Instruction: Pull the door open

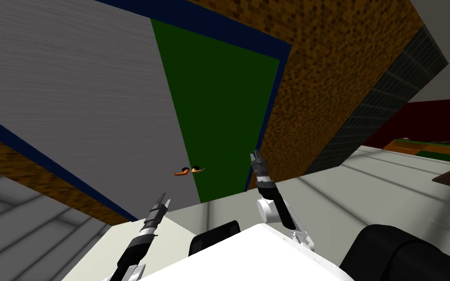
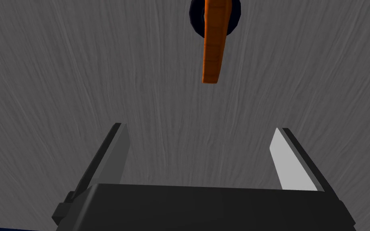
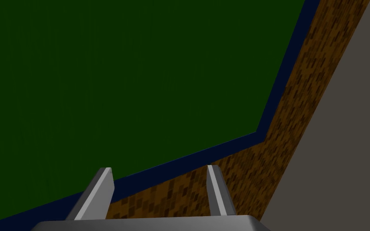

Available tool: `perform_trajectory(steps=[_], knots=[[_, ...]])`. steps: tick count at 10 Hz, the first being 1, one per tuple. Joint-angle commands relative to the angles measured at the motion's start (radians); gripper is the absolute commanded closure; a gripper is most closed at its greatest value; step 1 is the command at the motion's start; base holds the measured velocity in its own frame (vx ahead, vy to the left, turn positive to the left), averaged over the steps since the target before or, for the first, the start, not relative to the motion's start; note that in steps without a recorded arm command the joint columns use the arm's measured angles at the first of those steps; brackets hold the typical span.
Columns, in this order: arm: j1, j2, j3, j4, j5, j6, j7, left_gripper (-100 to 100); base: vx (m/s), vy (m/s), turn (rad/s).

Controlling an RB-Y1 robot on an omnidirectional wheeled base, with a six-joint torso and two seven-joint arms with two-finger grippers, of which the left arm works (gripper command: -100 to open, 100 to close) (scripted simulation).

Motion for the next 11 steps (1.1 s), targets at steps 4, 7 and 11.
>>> perform_trajectory(steps=[4,7,11], knots=[[-0.031,0.016,0.003,0.090,0.004,-0.028,0.011,-100,0.107,-0.005,-0.054],[-0.025,0.025,0.037,0.111,0.018,-0.020,-0.002,-100,0.048,0.005,-0.049],[-0.018,0.033,0.113,0.146,0.051,0.001,-0.038,-100,0.003,0.056,-0.125]])
